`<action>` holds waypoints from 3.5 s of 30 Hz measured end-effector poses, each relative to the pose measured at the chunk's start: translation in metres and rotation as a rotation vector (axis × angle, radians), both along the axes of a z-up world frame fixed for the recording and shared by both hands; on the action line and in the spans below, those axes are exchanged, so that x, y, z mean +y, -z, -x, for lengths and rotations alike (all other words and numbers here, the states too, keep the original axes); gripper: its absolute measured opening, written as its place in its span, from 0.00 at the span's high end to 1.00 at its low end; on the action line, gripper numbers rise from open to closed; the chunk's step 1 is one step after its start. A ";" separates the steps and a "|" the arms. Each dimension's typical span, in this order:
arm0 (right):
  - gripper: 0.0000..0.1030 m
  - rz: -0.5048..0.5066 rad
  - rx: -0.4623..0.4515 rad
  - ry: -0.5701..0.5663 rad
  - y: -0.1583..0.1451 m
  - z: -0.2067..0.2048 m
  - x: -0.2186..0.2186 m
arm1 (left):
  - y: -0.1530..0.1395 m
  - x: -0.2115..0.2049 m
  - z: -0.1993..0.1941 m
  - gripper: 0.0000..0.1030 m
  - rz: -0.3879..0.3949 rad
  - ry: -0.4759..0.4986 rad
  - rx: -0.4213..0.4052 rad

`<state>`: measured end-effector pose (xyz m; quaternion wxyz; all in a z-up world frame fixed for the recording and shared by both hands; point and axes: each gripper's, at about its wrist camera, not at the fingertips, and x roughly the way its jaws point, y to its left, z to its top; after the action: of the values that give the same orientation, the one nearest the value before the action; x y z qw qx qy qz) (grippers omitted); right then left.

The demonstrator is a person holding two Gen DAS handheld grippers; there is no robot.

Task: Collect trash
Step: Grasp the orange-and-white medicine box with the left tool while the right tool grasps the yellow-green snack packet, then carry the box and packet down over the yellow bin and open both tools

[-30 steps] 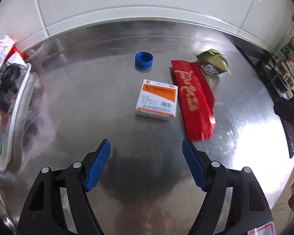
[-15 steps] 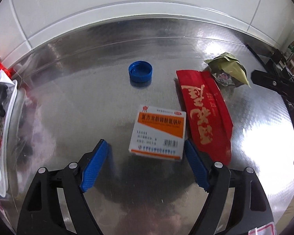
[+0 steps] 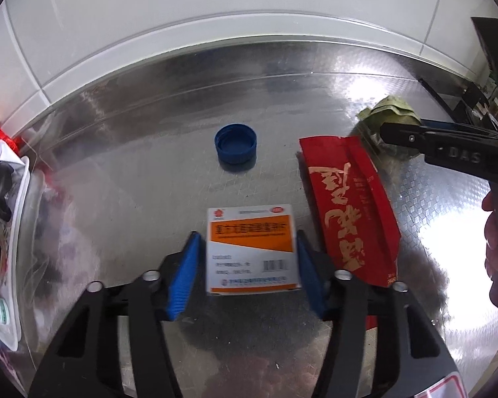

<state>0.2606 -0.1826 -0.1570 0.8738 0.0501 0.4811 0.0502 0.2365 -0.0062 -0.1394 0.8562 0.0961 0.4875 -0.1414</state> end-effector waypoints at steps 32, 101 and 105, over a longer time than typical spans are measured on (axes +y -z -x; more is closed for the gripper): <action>0.68 -0.025 -0.056 0.095 -0.053 0.170 -0.008 | -0.045 0.023 0.106 0.52 0.085 0.092 -0.062; 0.68 -0.004 0.423 -0.201 0.202 0.466 0.016 | 0.233 -0.025 0.392 0.52 -0.130 0.399 0.393; 0.68 0.001 0.462 -0.225 0.229 0.460 0.019 | 0.258 -0.025 0.389 0.52 -0.143 0.396 0.419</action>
<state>-0.1997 -0.1641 -0.3856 0.7295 0.0060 0.6707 0.1340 -0.1521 -0.0315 -0.3972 0.6837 0.2180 0.6343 -0.2876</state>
